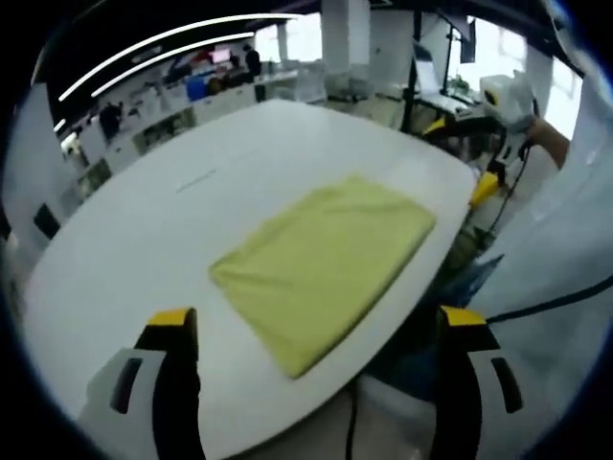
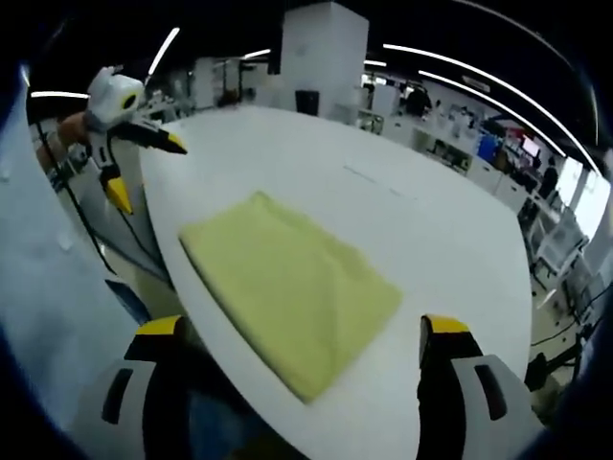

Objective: Fold the garment on the visible template until the final outline fits inside the template.

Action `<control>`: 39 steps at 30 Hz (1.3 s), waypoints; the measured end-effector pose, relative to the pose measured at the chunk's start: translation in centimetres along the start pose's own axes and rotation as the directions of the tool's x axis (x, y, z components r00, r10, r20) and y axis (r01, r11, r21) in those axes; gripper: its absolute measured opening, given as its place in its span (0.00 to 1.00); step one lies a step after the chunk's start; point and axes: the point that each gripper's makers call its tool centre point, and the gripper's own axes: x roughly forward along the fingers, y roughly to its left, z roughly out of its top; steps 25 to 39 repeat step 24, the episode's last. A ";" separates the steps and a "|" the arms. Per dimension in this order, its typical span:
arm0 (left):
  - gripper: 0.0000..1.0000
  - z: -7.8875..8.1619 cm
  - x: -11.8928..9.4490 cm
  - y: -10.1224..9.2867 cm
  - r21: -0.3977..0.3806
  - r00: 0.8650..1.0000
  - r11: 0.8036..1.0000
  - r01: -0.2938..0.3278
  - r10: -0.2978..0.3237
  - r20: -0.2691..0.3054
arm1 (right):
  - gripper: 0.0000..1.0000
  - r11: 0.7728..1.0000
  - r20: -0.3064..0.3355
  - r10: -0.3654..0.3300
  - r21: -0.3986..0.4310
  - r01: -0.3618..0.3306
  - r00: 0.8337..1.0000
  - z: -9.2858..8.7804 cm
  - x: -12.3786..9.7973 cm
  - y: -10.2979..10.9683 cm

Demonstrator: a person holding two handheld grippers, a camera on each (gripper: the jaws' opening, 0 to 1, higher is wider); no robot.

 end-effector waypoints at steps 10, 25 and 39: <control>1.00 0.7 0.4 -0.1 0.027 1.000 0.999 0.018 -0.018 -0.010 | 1.00 1.000 0.015 -0.020 0.012 0.020 1.000 -0.1 -0.4 -0.3; 1.00 0.5 0.2 -0.4 0.023 1.000 1.000 0.013 -0.013 -0.010 | 1.00 1.000 0.010 -0.017 0.008 0.017 1.000 -0.2 -0.3 -0.2; 1.00 0.5 0.2 -0.4 0.023 1.000 1.000 0.013 -0.013 -0.010 | 1.00 1.000 0.010 -0.017 0.008 0.017 1.000 -0.2 -0.3 -0.2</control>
